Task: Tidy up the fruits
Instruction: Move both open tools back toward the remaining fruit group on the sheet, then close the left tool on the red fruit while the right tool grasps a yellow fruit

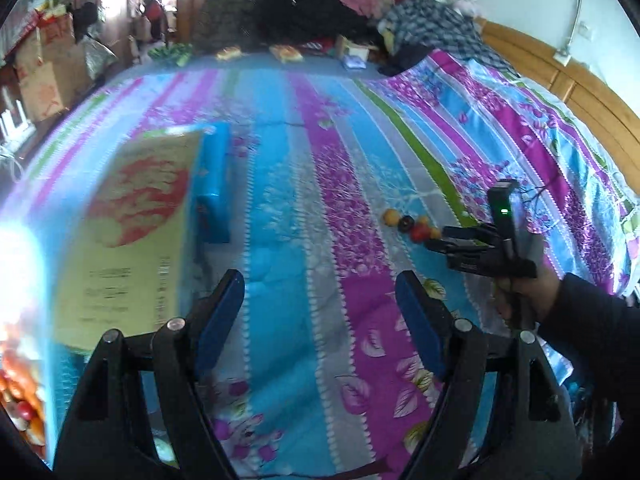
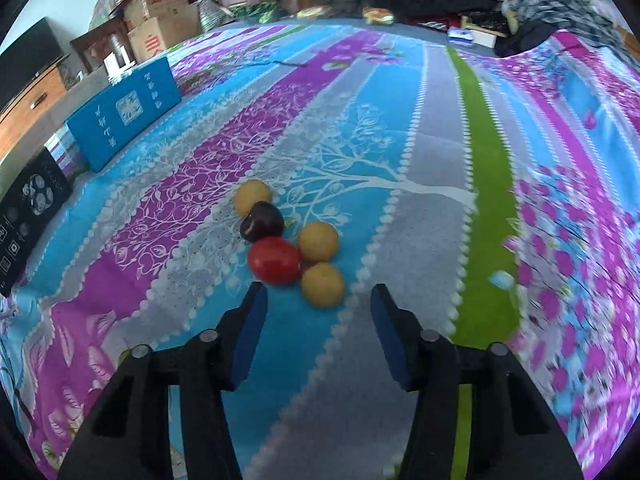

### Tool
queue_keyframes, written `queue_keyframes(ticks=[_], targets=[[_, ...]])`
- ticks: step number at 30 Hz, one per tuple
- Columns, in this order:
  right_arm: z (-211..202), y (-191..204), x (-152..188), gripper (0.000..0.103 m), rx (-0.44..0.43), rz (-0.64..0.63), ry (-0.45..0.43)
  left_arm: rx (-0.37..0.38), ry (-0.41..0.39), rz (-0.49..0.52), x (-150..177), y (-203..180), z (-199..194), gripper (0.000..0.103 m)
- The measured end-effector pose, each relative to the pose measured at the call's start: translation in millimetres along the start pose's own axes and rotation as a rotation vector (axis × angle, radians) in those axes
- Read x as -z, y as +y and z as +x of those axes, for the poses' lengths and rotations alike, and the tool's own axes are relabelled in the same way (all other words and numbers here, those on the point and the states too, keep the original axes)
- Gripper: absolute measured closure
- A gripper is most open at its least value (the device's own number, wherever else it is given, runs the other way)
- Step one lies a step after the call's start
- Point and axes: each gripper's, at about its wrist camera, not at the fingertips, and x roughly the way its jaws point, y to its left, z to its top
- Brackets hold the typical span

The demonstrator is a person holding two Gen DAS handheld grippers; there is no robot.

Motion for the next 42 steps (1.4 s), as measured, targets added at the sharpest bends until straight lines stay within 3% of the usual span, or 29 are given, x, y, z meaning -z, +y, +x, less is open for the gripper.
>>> queue_keyframes(ticks=[3,5,11,15,17,19,26,33,38,42], targets=[[4,3,1,0.061,-0.007,-0.015,-0.002,0.04,0.024,0.008,-3,-9,18,0.025],[1,0,3,0.077,-0.005,0.001,-0.008,0.065,0.04,0.008,-7,-14,33,0.025],[-35,-11,20,0.077,-0.02,0.135,-0.069,0.183,0.127,0.062,-11,-51,101,0.026],[-67,-16,51,0.077,-0.044,0.26,-0.109,0.308,0.207,0.099,-10,-86,156,0.037],[-79,-15,66,0.077,-0.059,0.296,-0.117,0.331,0.234,0.111,-10,-97,176,0.042],[-88,-12,77,0.077,-0.072,0.314,-0.122,0.328,0.258,0.113,-9,-104,196,0.048],[-96,-10,85,0.077,-0.094,0.323,-0.133,0.302,0.196,0.127,-19,-121,214,0.049],[-97,-21,85,0.077,-0.087,0.339,-0.151,0.24,0.156,0.156,-18,-130,221,0.072],[-96,-26,86,0.077,-0.063,0.353,-0.152,0.227,0.141,0.168,-17,-132,218,0.072],[-102,-24,80,0.077,0.027,0.34,-0.157,0.205,0.097,0.174,-17,-133,193,0.072]])
